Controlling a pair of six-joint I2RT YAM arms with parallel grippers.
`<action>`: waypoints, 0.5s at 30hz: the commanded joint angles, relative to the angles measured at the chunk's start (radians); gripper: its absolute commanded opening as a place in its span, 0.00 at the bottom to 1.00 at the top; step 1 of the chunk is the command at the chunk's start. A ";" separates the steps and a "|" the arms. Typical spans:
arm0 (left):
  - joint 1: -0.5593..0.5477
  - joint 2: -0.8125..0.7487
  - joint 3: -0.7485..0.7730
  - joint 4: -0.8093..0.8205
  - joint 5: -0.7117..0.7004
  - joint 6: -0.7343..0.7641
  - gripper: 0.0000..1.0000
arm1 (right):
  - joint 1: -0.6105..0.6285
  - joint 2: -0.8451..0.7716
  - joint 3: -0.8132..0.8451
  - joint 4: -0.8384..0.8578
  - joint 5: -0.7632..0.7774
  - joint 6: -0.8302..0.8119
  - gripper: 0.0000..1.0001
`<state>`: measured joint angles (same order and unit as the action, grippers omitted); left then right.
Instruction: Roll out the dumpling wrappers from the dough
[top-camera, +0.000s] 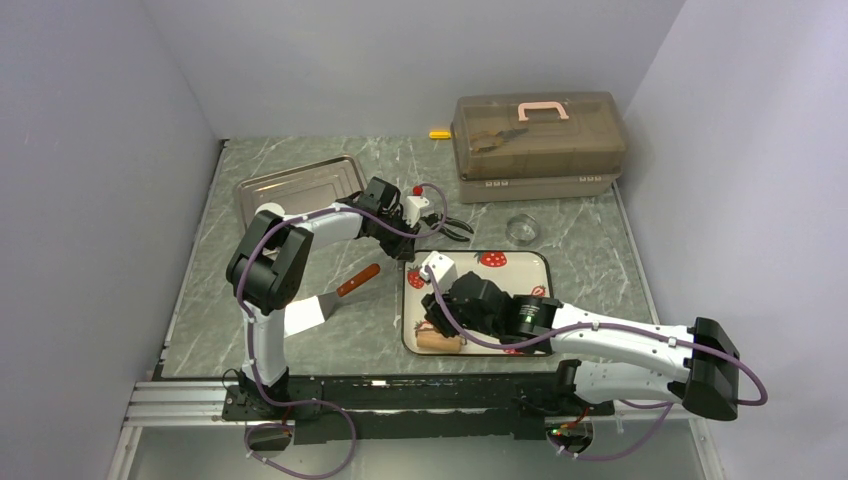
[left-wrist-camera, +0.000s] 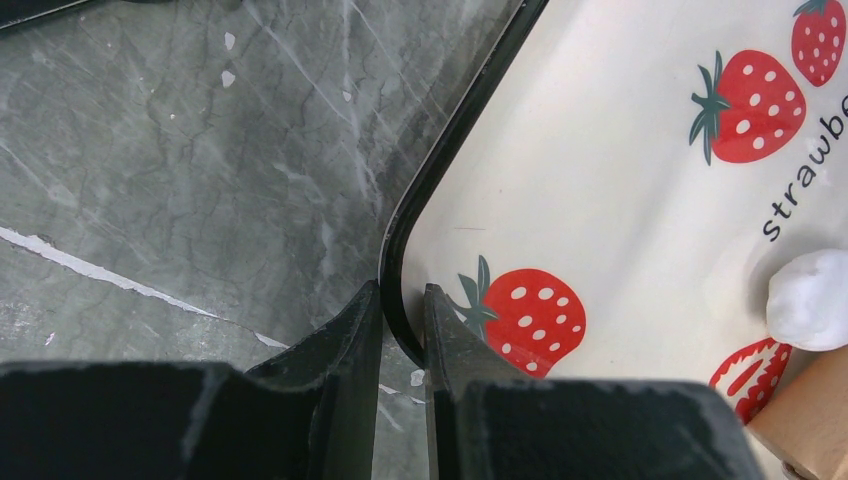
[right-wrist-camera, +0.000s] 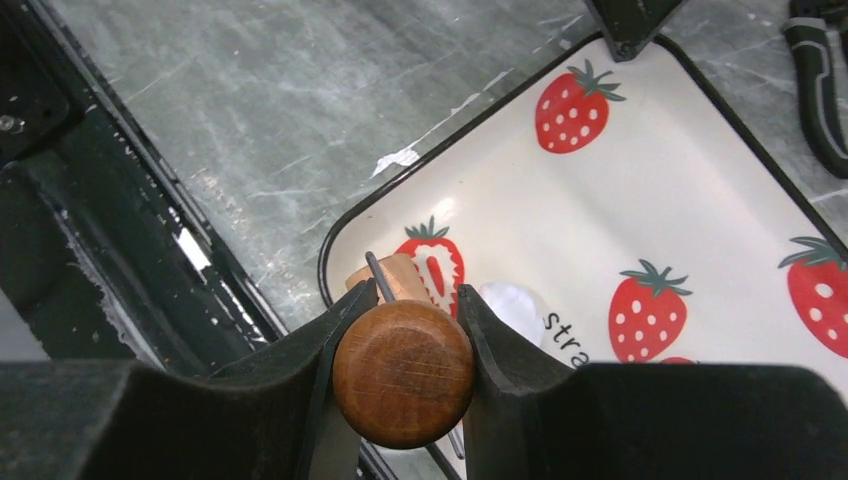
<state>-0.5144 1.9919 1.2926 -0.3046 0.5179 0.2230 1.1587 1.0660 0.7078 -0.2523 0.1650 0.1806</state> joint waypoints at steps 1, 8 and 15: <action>0.006 -0.006 -0.011 -0.006 -0.062 0.042 0.00 | -0.015 0.004 -0.005 -0.027 0.184 -0.039 0.00; 0.005 -0.010 -0.010 -0.006 -0.064 0.044 0.00 | -0.089 0.027 -0.013 0.052 0.250 -0.080 0.00; 0.006 -0.009 -0.009 -0.004 -0.063 0.045 0.00 | -0.146 0.064 0.001 0.070 0.229 -0.107 0.00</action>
<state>-0.5144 1.9919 1.2926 -0.3042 0.5179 0.2230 1.0500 1.1255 0.7006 -0.1776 0.4011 0.1131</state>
